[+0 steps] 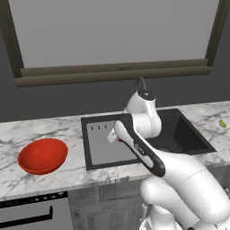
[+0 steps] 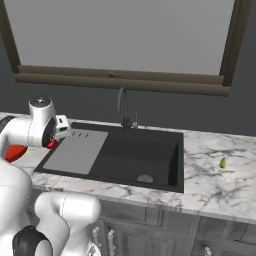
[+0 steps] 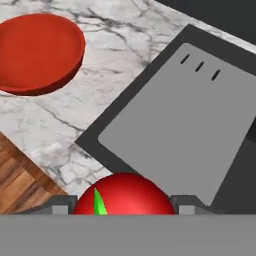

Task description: Pick the tomato from the sink and place it in the bowl. Then pick the bowl and place it in the microwave. Then close the microwave door and press the start button.

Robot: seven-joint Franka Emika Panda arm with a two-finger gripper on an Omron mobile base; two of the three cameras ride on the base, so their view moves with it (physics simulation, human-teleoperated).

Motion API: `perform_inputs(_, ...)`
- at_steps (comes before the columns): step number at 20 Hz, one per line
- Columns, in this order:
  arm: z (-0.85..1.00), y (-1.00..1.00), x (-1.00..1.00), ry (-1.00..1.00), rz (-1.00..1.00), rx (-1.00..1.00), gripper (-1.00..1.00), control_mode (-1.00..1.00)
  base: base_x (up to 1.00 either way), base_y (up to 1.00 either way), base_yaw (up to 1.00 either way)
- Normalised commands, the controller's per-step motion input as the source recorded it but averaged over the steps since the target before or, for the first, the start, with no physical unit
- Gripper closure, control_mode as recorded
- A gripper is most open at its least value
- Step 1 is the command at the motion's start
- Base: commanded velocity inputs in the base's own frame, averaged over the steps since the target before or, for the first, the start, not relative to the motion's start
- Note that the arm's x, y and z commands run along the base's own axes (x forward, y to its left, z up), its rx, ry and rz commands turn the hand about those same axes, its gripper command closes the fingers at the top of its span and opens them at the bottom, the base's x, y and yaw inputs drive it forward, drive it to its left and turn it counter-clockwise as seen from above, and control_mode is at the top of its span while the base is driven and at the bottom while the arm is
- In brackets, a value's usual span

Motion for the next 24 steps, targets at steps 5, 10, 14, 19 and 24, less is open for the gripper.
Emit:
perform_inputs(5, 0.45, 1.00, 0.00, 0.00, 0.18, -0.03, 1.00, -1.00, 0.00, 0.00, 0.00)
perform_inputs(10, 0.03, 1.00, 0.00, 0.02, 0.20, 0.00, 1.00, -1.00, 0.00, 0.00, 0.00)
perform_inputs(14, 0.00, 1.00, 0.00, 0.00, 0.14, -0.09, 1.00, -1.00, 0.00, 0.00, 0.00)
perform_inputs(19, -0.05, 1.00, 0.22, 0.00, 0.06, -0.11, 1.00, -1.00, 0.00, 0.00, 0.00)
perform_inputs(24, -0.44, 0.80, 0.44, 0.00, 0.01, -0.10, 1.00, -1.00, 0.00, 0.00, 0.00)
